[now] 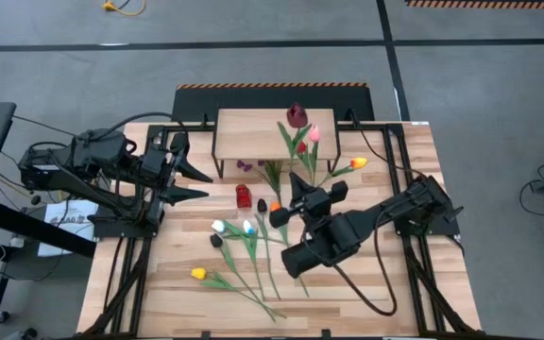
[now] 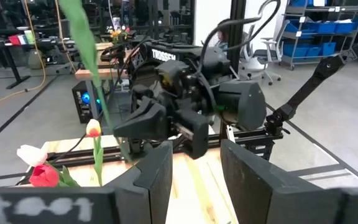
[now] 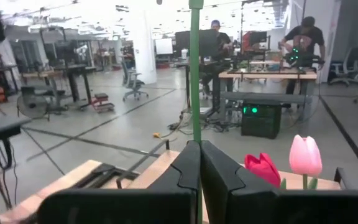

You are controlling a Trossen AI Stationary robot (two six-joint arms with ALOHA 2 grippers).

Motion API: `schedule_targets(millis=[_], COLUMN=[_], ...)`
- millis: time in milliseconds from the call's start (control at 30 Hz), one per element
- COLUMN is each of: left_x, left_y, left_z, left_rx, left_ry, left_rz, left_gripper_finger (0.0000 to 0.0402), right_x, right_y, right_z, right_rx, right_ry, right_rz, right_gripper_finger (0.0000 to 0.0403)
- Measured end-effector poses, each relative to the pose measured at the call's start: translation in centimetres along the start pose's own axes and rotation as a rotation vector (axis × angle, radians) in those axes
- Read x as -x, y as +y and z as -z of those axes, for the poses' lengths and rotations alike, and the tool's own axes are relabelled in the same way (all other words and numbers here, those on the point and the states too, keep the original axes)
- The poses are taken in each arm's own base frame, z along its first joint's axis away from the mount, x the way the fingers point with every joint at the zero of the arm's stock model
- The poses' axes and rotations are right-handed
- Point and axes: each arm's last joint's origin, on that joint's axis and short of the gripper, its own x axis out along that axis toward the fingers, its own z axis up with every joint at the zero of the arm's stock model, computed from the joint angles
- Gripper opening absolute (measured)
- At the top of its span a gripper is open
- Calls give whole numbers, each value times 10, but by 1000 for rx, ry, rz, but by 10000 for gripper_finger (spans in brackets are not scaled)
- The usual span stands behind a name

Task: Pick and place flowers into a vace then onto a shelf
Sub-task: Put the dark red tulip into the transparent vase

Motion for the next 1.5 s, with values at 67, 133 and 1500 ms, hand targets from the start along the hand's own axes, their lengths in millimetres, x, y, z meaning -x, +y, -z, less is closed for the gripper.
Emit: schedule_targets(millis=[67,133,1500], left_x=[0,0,-61], left_y=[0,0,27], left_z=[0,0,0], left_rx=[0,0,-32], left_ry=[0,0,-60], left_rz=[0,-1,77], left_gripper_finger=[126,126,126], right_x=[1,7,-1], right_y=[0,1,58], right_z=[-2,-2,-57], right_rx=[-9,-7,295], right_ry=[-1,-1,54], right_rz=[-2,-17,-460], right_gripper_finger=[0,0,0])
